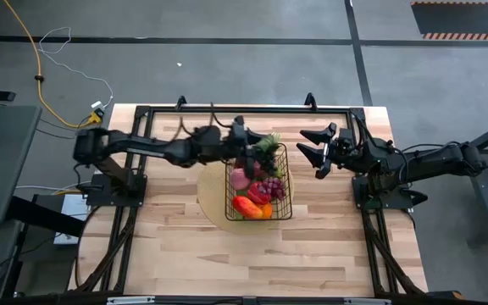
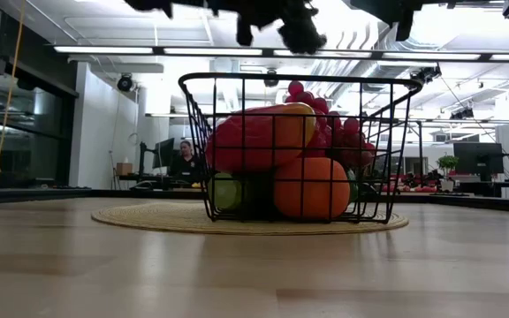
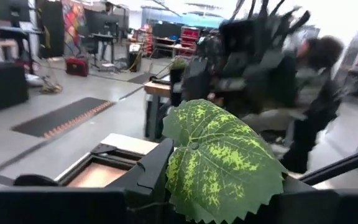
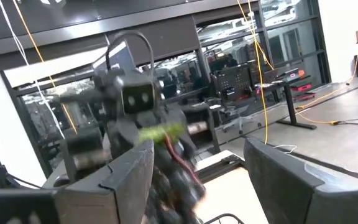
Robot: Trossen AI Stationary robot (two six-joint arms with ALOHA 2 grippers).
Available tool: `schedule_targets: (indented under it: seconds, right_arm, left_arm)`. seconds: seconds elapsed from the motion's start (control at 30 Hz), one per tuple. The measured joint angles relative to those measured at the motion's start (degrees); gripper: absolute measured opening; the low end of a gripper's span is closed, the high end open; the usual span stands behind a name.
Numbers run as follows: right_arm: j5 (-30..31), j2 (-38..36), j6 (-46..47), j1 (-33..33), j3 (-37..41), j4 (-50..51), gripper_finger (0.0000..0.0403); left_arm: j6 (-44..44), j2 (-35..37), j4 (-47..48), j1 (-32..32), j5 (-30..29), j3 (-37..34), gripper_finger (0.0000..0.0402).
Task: Build produce basket
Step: Put the grapes into the wire basket
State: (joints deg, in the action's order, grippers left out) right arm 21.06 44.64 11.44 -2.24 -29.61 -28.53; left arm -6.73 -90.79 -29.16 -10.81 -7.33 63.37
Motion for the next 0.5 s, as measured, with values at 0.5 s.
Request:
schedule_targets:
  seconds: [0.5]
  right_arm:
    - [3.8,0.0,-0.7,0.0,0.0,0.0,0.0241]
  left_arm:
    - [8.9,-15.1,-11.3,-0.2,-5.1,0.0,0.0136]
